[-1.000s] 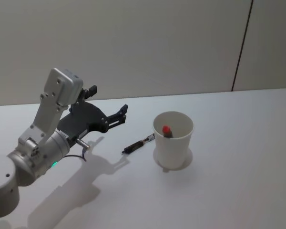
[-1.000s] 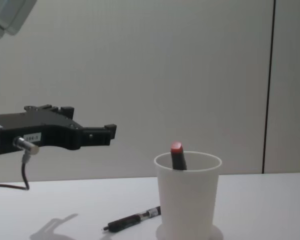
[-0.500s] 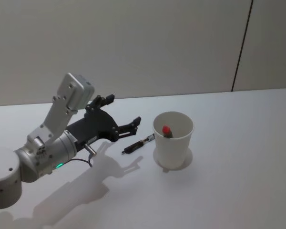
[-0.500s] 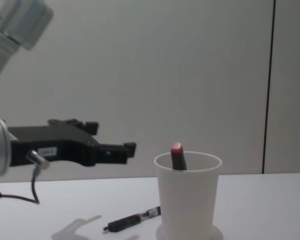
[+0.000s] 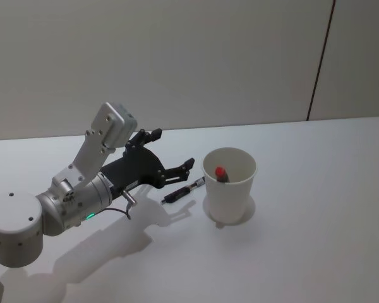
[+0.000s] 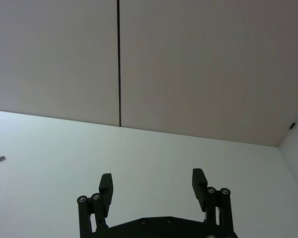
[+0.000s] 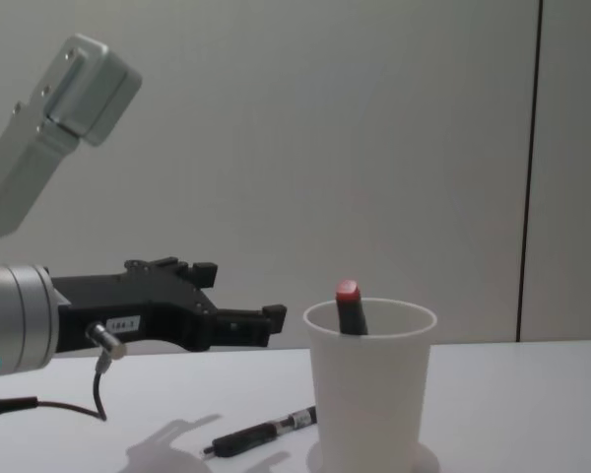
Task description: Place the pen into the pen holder.
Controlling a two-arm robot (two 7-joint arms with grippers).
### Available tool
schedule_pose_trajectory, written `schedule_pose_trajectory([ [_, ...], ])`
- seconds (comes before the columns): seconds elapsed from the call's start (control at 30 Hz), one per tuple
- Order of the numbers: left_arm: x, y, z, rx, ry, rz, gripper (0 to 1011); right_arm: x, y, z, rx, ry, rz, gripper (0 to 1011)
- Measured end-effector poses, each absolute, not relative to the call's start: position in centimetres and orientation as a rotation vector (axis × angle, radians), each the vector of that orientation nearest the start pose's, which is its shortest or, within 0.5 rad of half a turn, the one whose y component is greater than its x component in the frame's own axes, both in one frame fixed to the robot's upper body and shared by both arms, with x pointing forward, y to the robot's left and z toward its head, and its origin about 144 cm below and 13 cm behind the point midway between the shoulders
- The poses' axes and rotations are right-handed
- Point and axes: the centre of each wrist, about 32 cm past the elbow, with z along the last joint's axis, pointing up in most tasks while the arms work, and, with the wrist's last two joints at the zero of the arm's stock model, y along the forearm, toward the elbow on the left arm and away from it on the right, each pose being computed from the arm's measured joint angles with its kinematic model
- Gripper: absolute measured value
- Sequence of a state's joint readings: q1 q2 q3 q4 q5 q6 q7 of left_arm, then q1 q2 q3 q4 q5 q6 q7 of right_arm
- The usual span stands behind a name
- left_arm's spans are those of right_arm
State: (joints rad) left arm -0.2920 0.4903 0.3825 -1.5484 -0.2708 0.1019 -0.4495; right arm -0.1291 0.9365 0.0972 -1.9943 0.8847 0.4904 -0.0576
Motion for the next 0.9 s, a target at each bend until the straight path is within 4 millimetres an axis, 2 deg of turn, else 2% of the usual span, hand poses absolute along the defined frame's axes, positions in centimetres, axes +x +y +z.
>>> schedule_pose_trajectory([
  [0.43, 52.4, 26.9, 119.4, 0.211, -0.173, 0.868, 1001, 42.0, -38.1, 132.3, -0.314, 0.117, -1.360, 1001],
  [0.9, 53.2, 26.7, 116.7, 0.176, -0.091, 0.829, 1001, 42.0, -38.1, 132.3, -0.317, 0.118, -1.361, 1001],
])
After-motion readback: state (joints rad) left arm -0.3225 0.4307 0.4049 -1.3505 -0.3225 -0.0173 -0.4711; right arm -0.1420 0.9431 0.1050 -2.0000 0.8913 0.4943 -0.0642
